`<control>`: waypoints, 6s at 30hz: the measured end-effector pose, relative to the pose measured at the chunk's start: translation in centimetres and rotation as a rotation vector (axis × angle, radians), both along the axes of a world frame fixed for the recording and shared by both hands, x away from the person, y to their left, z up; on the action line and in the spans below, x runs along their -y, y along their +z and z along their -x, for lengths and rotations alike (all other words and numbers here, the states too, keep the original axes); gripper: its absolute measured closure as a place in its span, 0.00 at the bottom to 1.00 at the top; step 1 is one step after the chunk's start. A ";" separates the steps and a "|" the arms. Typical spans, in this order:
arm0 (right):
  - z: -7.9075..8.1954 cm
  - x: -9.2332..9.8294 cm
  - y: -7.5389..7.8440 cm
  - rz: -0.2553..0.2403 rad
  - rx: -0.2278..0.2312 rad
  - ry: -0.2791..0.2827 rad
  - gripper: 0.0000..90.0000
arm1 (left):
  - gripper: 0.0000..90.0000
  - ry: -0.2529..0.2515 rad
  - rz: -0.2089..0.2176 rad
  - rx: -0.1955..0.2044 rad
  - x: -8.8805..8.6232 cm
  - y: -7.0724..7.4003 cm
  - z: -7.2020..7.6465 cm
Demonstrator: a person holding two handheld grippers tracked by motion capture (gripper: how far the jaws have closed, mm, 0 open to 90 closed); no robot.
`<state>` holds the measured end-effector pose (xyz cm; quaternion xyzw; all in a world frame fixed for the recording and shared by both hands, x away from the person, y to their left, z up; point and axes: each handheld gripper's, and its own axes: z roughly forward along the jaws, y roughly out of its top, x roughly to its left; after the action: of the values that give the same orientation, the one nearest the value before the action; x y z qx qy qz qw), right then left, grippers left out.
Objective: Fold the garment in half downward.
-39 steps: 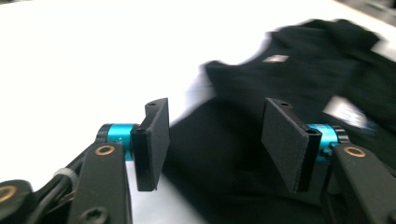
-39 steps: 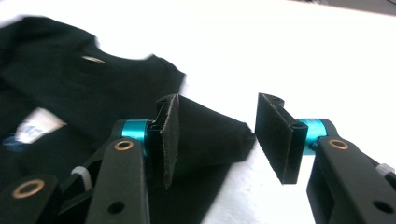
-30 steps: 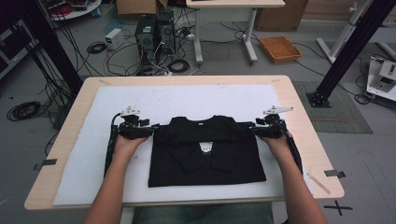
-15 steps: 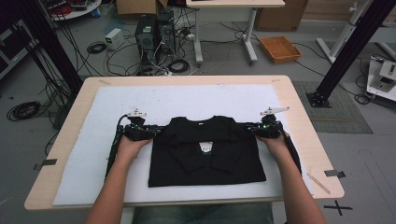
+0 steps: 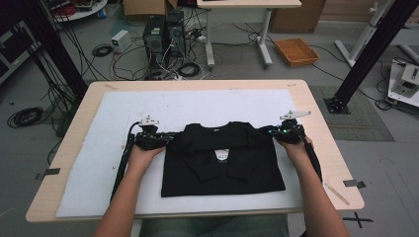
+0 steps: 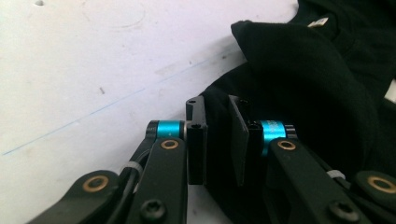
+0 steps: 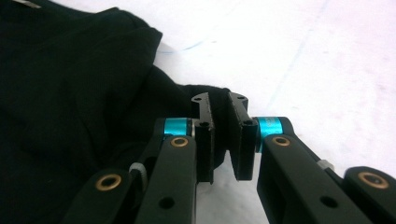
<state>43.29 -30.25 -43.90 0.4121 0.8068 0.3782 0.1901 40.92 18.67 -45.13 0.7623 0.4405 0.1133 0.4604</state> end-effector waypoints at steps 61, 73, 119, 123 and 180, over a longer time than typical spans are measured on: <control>-3.6 -5.7 1.3 -0.019 -0.089 0.074 0.96 | 0.97 -0.067 -0.152 -0.053 6.9 3.6 -5.5; 0.7 -4.3 3.6 -0.100 -0.002 0.157 0.96 | 0.97 -0.172 0.040 0.059 4.2 5.4 -0.7; 13.7 -2.2 -0.2 0.051 0.061 0.202 0.64 | 0.54 -0.199 -0.042 0.067 2.2 1.0 10.2; 13.7 -1.7 -0.2 0.006 0.058 0.172 0.59 | 0.53 -0.204 -0.044 0.057 2.4 0.9 10.2; 14.2 -1.7 1.0 -0.073 0.092 0.214 0.38 | 0.48 -0.204 -0.075 0.233 0.7 4.2 11.5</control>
<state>29.10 -28.59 -42.90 0.3125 0.8223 0.4438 0.1706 29.45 18.01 -40.92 0.8015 0.3000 0.1700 0.4886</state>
